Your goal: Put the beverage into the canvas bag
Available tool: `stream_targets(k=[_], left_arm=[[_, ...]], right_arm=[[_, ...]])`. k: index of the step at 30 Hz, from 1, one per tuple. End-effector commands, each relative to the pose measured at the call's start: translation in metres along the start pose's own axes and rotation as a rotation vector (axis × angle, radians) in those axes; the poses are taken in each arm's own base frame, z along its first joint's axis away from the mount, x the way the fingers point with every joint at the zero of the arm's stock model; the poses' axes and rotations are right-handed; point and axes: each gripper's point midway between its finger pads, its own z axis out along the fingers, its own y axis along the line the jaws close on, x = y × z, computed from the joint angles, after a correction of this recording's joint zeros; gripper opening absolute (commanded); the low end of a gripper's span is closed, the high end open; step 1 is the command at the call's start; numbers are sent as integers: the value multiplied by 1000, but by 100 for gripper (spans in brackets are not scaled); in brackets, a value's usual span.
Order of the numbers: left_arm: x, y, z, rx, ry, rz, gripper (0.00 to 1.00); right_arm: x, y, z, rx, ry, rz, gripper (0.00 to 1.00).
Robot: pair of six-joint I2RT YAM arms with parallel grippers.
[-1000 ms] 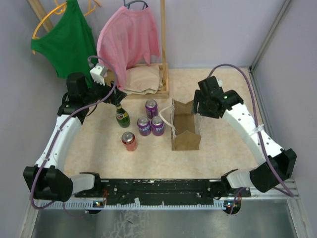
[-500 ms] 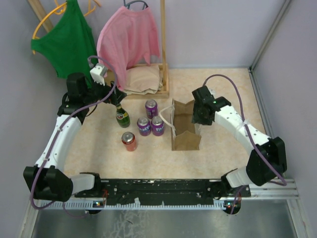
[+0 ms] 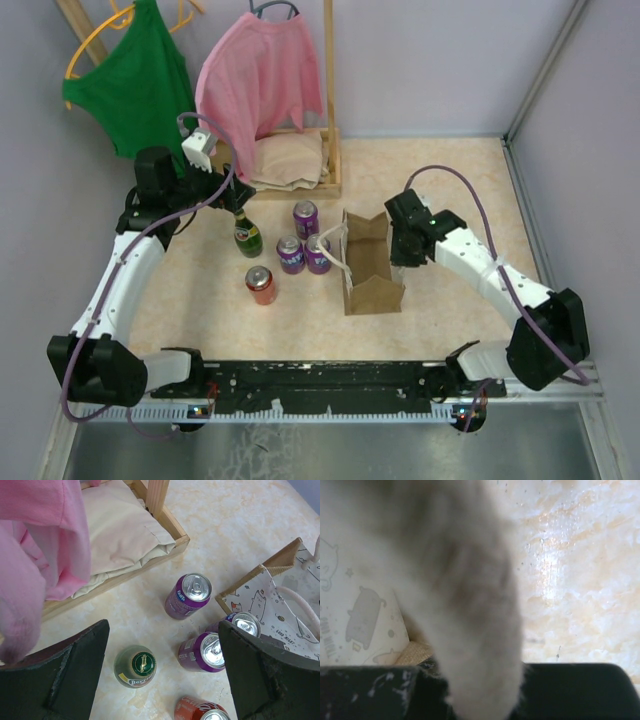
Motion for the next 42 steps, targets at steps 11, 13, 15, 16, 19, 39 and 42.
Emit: stream_targets(k=[11, 13, 15, 16, 19, 39, 42], left_arm=[[-3, -3, 5, 26, -9, -12, 95], [-3, -3, 4, 24, -9, -10, 95], [-3, -3, 4, 22, -8, -9, 95], [-3, -3, 3, 21, -10, -8, 95], [-4, -4, 3, 23, -13, -5, 96], [-15, 8, -6, -40, 46, 97, 94], [-23, -7, -4, 46, 54, 135, 92]], right_arm=[[15, 1, -15, -38, -12, 57, 23], [14, 3, -16, -43, -8, 60, 24], [14, 4, -18, -49, -8, 63, 29], [12, 5, -20, -58, -13, 68, 35], [-1, 12, -31, -105, -71, 81, 53], [-99, -6, -145, -113, -510, 113, 86], [-108, -17, -152, -88, -540, 125, 99]])
